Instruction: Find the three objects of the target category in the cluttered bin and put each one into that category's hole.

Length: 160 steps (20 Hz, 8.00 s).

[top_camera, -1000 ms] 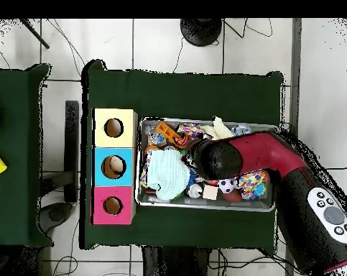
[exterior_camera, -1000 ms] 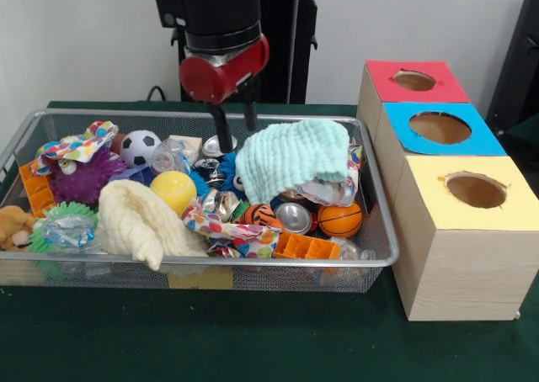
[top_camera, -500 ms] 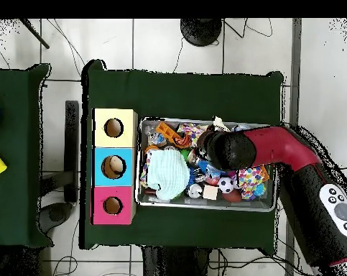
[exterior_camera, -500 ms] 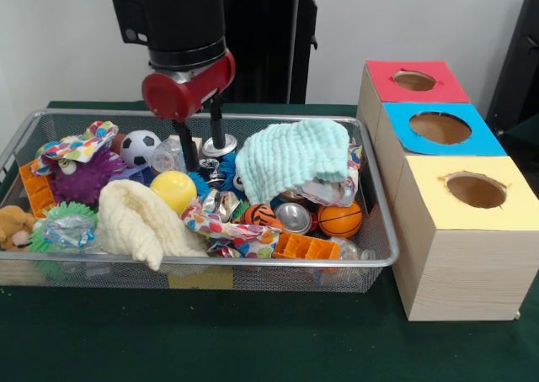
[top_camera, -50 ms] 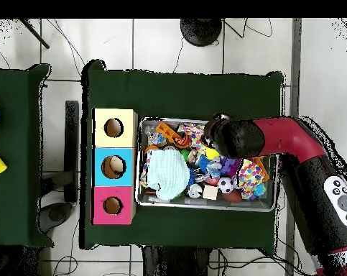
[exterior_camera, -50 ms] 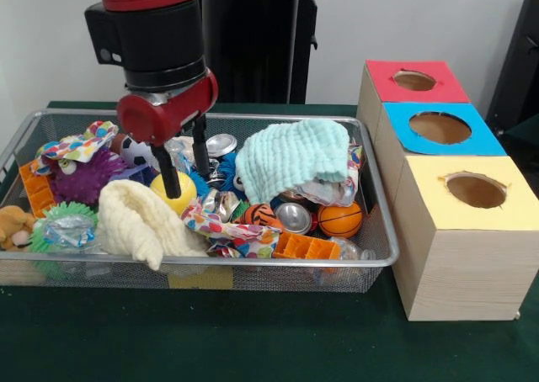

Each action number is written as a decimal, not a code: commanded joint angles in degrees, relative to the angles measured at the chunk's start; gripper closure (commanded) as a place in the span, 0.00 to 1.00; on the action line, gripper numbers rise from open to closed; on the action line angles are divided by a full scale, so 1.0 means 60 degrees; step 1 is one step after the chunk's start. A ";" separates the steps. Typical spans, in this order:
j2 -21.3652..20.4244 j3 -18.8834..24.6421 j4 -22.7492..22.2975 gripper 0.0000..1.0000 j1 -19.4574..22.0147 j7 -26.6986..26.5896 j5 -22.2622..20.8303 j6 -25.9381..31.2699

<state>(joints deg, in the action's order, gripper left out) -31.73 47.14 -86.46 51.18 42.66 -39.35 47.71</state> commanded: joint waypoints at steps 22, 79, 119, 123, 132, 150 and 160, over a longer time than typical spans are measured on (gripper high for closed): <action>0.1028 -0.0128 0.0465 0.00 0.0167 -0.3030 -0.0300 0.1332; 0.2695 0.1136 -0.0217 0.00 0.1705 -0.3269 -0.0650 0.0063; 0.3144 0.1417 0.0648 0.00 0.1906 -0.4053 -0.0600 0.0750; 0.3321 0.1404 0.0675 0.00 0.1952 -0.4136 -0.0449 0.0979; 0.3656 0.1453 0.0577 0.00 0.2081 -0.4437 -0.0345 0.1238; 0.3660 0.1394 0.0493 0.00 0.2185 -0.4556 -0.0692 0.0751; 0.3680 0.1511 0.0542 0.00 0.2229 -0.4395 -0.0875 0.0179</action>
<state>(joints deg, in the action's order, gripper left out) -11.20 58.97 -87.20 64.57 31.76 -41.02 47.76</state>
